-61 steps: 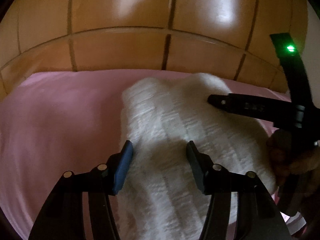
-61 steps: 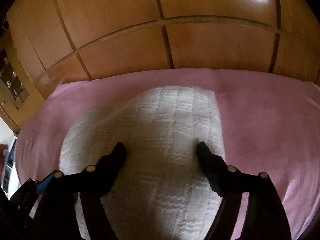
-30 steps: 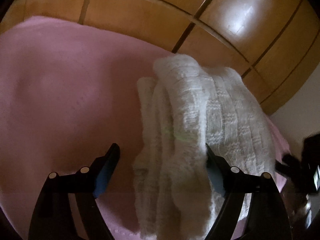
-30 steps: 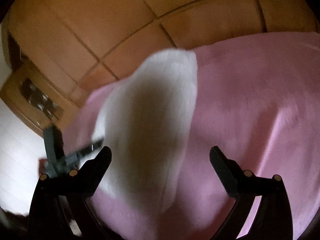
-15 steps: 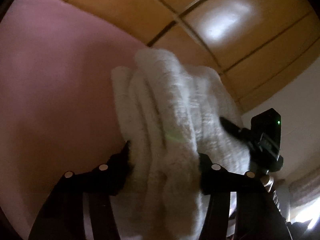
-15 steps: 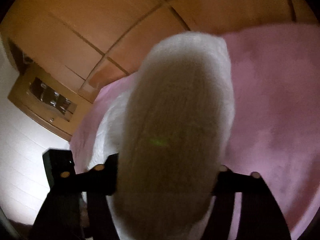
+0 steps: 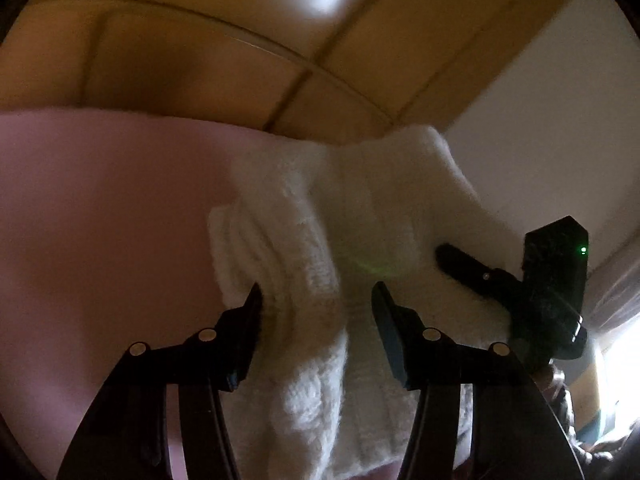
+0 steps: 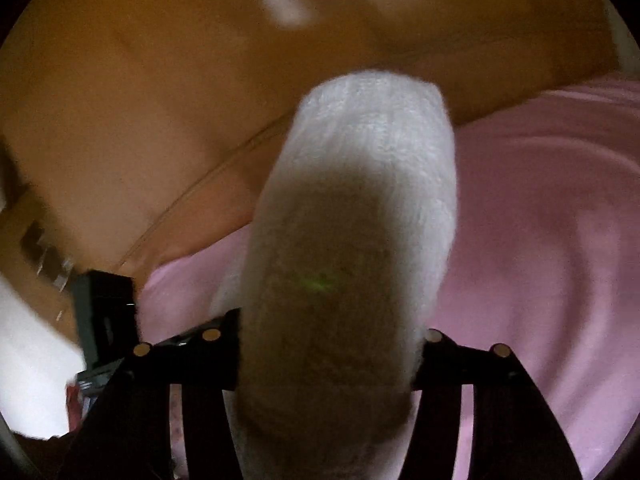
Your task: Fold small clothes
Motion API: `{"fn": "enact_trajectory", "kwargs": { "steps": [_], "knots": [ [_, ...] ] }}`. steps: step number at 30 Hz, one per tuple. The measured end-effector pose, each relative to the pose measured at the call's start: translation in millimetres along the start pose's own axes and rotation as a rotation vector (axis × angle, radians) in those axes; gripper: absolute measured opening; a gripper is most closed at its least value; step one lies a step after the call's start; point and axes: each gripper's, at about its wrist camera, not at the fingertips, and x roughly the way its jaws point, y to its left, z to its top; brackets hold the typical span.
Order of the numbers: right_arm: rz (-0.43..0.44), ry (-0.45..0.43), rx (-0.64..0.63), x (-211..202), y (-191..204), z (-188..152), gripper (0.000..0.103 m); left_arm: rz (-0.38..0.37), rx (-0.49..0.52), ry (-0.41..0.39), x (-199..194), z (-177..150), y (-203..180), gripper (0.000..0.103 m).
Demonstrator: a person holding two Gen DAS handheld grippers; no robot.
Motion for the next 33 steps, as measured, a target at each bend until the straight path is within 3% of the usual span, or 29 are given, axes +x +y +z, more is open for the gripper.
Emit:
{"fn": "enact_trajectory", "kwargs": {
  "steps": [2,3,5,7,9,11,13,17,21,24,26,33],
  "knots": [
    [-0.088,-0.008,0.065,-2,-40,1,0.058,0.023,0.042,0.038,33,7,-19,0.053],
    [-0.124,0.003,0.109,-1,-58,-1,0.062,0.085,0.059,0.067,50,8,-26,0.053],
    [-0.148,0.013,0.171,-2,-79,-9,0.072,0.179,0.092,0.117,75,4,-31,0.054],
    [-0.185,-0.025,0.143,-14,-80,-17,0.082,0.237,0.131,0.106,82,-5,-37,0.057],
    [-0.24,-0.066,0.09,-30,-71,-18,0.082,0.287,0.177,0.066,72,-11,-40,0.057],
    [-0.295,-0.116,0.013,-49,-54,-21,0.074,0.324,0.192,0.033,63,-17,-43,0.057],
    [-0.323,-0.144,-0.072,-61,-32,-27,0.058,0.356,0.209,0.004,55,-27,-48,0.057],
    [-0.309,-0.103,-0.198,-53,5,-47,0.045,0.458,0.276,-0.031,61,-27,-51,0.057],
    [-0.406,-0.012,-0.248,-17,6,-74,0.046,0.474,0.254,-0.021,80,-22,-39,0.06],
    [-0.492,-0.047,-0.284,-1,6,-80,0.048,0.459,0.231,-0.016,81,-21,-34,0.062],
    [-0.512,-0.049,-0.263,-1,6,-76,0.05,0.493,0.213,-0.029,77,-16,-36,0.075],
    [-0.562,-0.051,-0.188,7,11,-77,0.061,0.537,0.224,-0.07,43,-33,-49,0.083]
  ]
}}
